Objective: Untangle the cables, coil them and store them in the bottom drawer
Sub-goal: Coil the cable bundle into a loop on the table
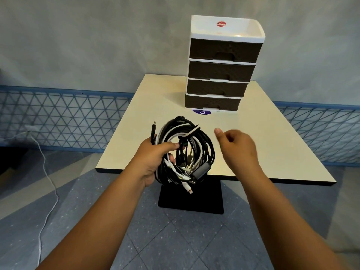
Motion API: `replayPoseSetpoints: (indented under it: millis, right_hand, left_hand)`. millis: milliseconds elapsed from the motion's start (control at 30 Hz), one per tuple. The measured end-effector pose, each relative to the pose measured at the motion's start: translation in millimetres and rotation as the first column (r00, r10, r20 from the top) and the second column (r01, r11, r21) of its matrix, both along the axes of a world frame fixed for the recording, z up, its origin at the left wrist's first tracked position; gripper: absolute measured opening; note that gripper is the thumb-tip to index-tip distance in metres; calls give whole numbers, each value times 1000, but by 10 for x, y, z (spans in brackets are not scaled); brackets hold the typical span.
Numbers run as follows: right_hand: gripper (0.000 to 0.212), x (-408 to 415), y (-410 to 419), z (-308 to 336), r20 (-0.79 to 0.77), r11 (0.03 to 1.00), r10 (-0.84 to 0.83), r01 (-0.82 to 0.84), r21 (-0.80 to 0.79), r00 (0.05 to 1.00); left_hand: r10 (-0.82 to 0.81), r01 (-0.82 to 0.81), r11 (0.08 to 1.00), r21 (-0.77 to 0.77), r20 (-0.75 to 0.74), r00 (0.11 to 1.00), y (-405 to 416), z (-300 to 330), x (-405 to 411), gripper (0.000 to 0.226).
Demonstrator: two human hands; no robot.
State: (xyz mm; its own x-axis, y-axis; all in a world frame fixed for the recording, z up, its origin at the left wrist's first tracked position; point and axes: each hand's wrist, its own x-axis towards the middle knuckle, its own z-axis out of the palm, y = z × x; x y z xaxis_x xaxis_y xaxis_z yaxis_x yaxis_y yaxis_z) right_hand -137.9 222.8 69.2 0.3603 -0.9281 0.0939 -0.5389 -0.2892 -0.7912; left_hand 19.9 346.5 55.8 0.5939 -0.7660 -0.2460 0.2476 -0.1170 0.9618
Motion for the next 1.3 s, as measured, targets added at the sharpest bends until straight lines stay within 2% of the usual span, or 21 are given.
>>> replayPoseSetpoints:
  millis: [33,100,133,200,267,400,533,667,867,1000,1067,1300]
  right_hand:
    - [34,-29,79,35,76,992,-21,30,-124,997]
    - [18,-14,303,119,237,986,117,-84,-143,965]
    - [14,27,404,114,230,976,210,-190,-103,950]
    - [10,103,561,54,41,945,325,-323,-48,945]
    - [15,170,586,-38,-74,950,306,-310,-49,949]
    - [20,219,536,-147,-63,971,236,-234,44,970]
    - [18,244,546,-252,-61,975,222,-219,49,973]
    - [19,272,531,-296,7,961,238,-237,144,971]
    - [24,264,537,-240,252,906,143,-229,357,957]
    - [20,200,533,-144,395,800,136,-336,497,908]
    - [16,160,482,-107,412,768,178,-388,509,893]
    - [26,193,426,-139,407,791,178,-376,482,896]
  left_hand:
    - [39,-38,999,-14,18,999,-10,-1,-8,9]
    - [108,-105,994,-42,69,992,-46,-7,-36,8]
    - [136,-131,990,-55,90,987,-67,-8,-57,9]
    - [179,-170,982,-83,118,977,-103,-7,-109,10]
    - [190,-174,979,-104,174,966,-125,-19,-169,10]
    - [173,-148,982,-117,238,956,-155,-62,-290,11]
    - [168,-145,981,-126,193,967,-170,-100,-306,12]
    - [143,-123,986,-112,190,971,-157,-106,-285,10]
    - [76,-57,994,-94,224,972,-154,-90,-250,11]
    - [13,9,997,-77,280,960,-151,-78,-166,15]
    - [-11,35,997,-73,305,952,-144,-84,-124,14]
    - [0,28,998,-64,401,916,-141,-86,-35,12]
